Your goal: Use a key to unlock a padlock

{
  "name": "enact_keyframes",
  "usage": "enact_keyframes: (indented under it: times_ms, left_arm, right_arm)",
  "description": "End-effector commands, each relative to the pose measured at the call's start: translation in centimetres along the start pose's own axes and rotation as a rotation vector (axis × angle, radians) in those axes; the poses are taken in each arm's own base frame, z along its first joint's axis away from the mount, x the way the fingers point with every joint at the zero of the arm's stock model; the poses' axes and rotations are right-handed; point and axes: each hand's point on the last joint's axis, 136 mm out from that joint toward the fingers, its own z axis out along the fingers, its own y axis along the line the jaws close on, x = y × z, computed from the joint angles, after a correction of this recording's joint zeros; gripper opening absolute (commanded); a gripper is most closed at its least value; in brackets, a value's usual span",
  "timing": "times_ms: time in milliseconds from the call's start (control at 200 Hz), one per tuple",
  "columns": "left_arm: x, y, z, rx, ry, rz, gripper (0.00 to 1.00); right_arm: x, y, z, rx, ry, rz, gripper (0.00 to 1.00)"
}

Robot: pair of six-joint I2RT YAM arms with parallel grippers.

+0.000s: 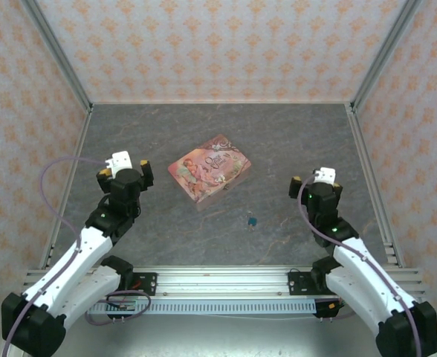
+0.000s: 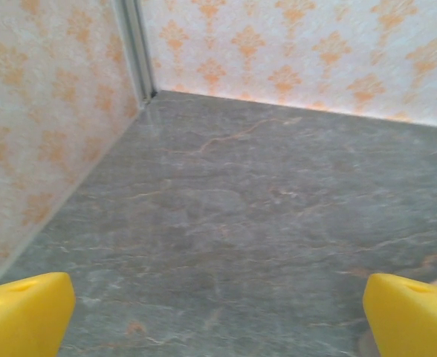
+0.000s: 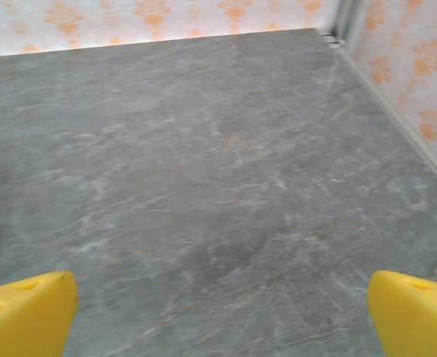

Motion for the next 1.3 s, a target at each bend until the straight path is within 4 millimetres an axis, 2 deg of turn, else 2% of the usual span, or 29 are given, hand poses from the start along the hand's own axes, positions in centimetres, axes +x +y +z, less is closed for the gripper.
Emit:
enact_keyframes:
  times_ms: [0,115,235,330,510,631,781,831,871,896,961,1016,1086,1296]
  left_arm:
    - [0.4,1.3,1.6,-0.094,-0.022,0.062,1.0]
    - [2.0,0.8,3.5,-0.079,0.007,0.084,1.0]
    - [3.5,-0.5,5.2,-0.046,0.038,0.147,1.0]
    - [4.4,-1.7,6.3,-0.003,0.023,0.152,1.0]
    - [5.4,-2.7,8.1,0.049,-0.021,0.097,1.0]
    - [5.8,-2.9,9.1,0.069,-0.027,0.117,1.0]
    - [7.4,-0.7,10.2,0.051,-0.064,-0.001,1.0]
    - [8.2,0.0,10.6,0.034,-0.056,-0.027,1.0]
    - [7.4,0.0,10.8,0.035,-0.08,-0.049,1.0]
    - [8.0,0.0,11.0,0.039,-0.038,-0.037,1.0]
    - [7.7,-0.7,11.8,0.057,-0.018,-0.018,1.0]
    - [8.0,-1.6,12.4,0.081,0.034,0.019,1.0]
    - [8.0,-2.1,12.4,0.108,0.039,0.036,1.0]
    - [8.0,-2.1,12.4,0.107,0.038,0.037,1.0]
  right_arm:
    - [-2.6,-1.6,1.0,0.054,-0.163,0.076,0.99]
    - [-1.7,-2.8,2.8,0.079,-0.161,0.116,0.99]
    - [-0.4,-3.2,4.4,0.058,-0.152,0.144,0.99]
    - [-0.5,-3.5,5.2,0.053,-0.178,0.163,0.99]
    - [-1.6,-2.3,6.4,-0.021,-0.219,0.128,0.99]
    - [-0.6,-1.6,7.9,-0.047,-0.203,0.102,0.99]
    - [0.9,-1.2,9.6,-0.053,-0.19,0.091,0.99]
    - [0.8,-1.1,9.9,-0.056,-0.191,0.089,0.99]
    - [0.9,-1.0,10.1,-0.057,-0.16,0.079,0.99]
    - [1.0,-0.9,10.4,-0.057,-0.138,0.074,0.99]
    - [0.8,-0.7,11.7,-0.042,-0.095,0.067,0.99]
    - [1.0,-1.1,13.3,0.003,0.006,0.071,0.99]
    - [0.9,-1.8,13.0,0.015,-0.021,0.099,0.99]
    - [0.9,-1.7,13.0,0.016,-0.02,0.091,0.99]
